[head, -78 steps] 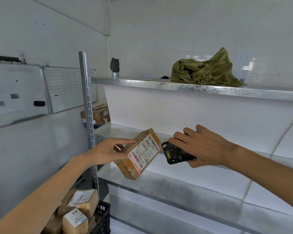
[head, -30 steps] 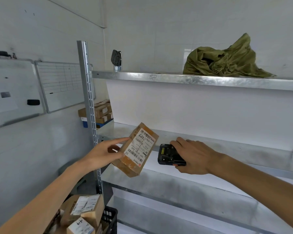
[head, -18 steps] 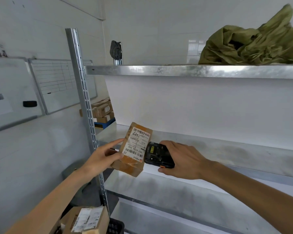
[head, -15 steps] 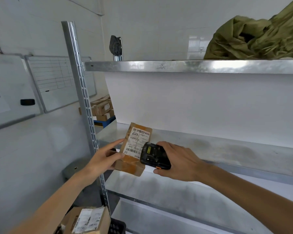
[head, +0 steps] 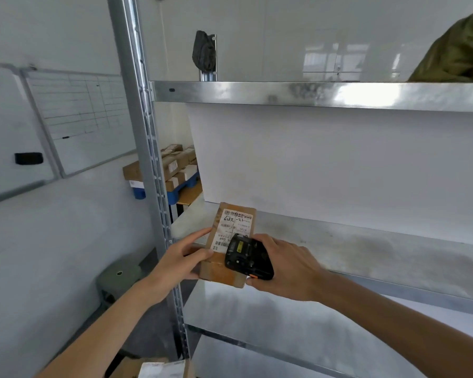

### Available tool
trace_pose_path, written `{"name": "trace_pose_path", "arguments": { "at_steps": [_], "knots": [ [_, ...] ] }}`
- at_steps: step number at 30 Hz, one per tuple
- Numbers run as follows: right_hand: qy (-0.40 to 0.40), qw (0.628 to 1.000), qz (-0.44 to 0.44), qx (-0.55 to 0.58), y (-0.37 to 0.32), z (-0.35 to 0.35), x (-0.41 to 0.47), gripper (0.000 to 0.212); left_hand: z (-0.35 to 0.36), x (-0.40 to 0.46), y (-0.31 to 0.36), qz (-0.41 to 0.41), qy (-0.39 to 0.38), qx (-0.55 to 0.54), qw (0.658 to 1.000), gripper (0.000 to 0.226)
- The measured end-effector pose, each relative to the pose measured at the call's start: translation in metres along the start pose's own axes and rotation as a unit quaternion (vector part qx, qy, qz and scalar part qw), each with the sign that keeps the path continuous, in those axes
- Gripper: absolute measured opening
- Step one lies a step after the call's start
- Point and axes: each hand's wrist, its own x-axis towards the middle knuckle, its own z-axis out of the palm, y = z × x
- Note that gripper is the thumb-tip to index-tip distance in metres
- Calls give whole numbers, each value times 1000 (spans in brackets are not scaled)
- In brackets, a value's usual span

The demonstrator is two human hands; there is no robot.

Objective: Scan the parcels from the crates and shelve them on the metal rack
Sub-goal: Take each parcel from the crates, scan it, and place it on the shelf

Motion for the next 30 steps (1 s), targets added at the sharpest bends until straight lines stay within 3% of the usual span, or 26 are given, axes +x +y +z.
{"name": "trace_pose_path", "arguments": {
  "at_steps": [9,16,30],
  "knots": [
    [-2,999,51,11,-7,26,50,80,-27,45,-23,4,-34,4,999,51],
    [15,998,65,19,-7,30,77,79,-48,63,-21,24,-91,81,992,82],
    [20,995,84,46,10,26,125,74,-51,109,-21,66,-52,68,994,66]
  ]
}}
